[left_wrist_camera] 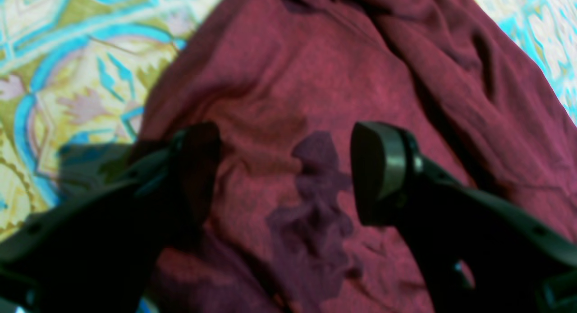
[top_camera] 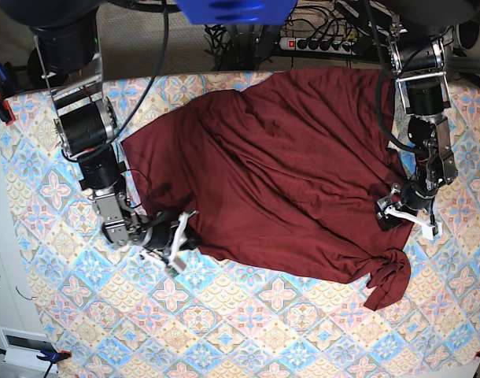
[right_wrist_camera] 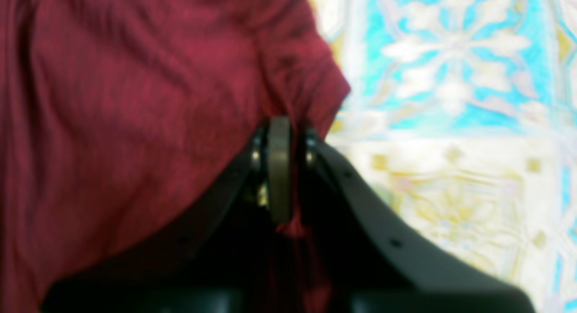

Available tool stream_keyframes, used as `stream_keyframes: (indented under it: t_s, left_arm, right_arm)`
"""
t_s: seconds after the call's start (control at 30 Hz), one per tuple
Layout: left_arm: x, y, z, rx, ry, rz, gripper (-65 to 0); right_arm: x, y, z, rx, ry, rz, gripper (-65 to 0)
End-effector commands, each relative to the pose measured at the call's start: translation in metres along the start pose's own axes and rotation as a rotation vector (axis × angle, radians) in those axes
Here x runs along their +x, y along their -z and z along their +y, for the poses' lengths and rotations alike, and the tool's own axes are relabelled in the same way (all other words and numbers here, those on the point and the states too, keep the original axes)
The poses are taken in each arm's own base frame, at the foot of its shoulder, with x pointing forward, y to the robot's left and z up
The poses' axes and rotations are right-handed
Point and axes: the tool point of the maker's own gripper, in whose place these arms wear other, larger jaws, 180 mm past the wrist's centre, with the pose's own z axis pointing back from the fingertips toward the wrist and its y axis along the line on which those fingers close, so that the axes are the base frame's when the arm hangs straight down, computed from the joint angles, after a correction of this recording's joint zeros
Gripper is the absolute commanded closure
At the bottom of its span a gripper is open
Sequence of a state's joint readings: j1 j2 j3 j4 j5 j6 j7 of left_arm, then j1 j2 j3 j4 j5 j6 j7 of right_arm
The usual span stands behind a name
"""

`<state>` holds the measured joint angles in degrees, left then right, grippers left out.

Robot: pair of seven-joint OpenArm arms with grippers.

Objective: Layout the t-shirt on the table in an organized manner, then fold the t-shirt properly
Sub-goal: 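Stretch the shirt between both grippers, pulling its ends apart, then lift the shirt with both grippers and lay it back on the table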

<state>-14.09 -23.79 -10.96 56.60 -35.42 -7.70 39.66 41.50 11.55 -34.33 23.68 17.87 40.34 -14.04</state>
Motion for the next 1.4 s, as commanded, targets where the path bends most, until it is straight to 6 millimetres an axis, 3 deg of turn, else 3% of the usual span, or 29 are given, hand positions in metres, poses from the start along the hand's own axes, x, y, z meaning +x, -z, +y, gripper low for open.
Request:
stream_keyframes:
  t_s: [0.0, 0.07, 0.3, 0.43, 0.67, 0.8, 1.17, 1.37]
  left_arm:
    - [0.013, -0.002, 0.000, 0.004, 0.008, -0.011, -42.3]
    - [0.021, -0.001, -0.005, -0.004, 0.011, -0.023, -42.2]
    - [0.025, -0.001, -0.006, -0.007, 0.012, -0.029, -42.2]
    - [0.025, -0.001, -0.007, -0.008, 0.012, -0.030, -42.2]
    - [0.026, -0.001, -0.007, -0.009, 0.008, -0.035, -42.2]
    - [0.047, -0.002, -0.015, -0.022, 0.010, -0.071, -42.2]
    - [0.097, -0.004, -0.029, -0.042, 0.005, -0.262, -42.9]
    - [0.076, 0.034, -0.039, -0.009, -0.050, -0.150, -43.0]
  right_arm:
    - [0.034, -0.017, -0.029, -0.059, 0.011, -0.086, -0.4]
    - [0.037, -0.033, -0.053, -0.110, 0.064, -0.123, -0.4]
    - [0.046, -0.086, -0.112, -0.238, 0.127, -0.212, -0.4]
    - [0.066, -0.114, -0.137, -0.297, 0.135, -0.307, -0.4]
    - [0.069, -0.157, -0.177, -0.444, 0.160, -0.394, -0.4]
    - [0.070, -0.181, -0.202, -0.560, 0.186, -0.427, -0.6]
    - [0.053, -0.182, -0.208, -0.613, 0.126, -0.334, -0.7]
    - [0.052, -0.191, -0.215, -0.645, 0.128, -0.338, -0.7]
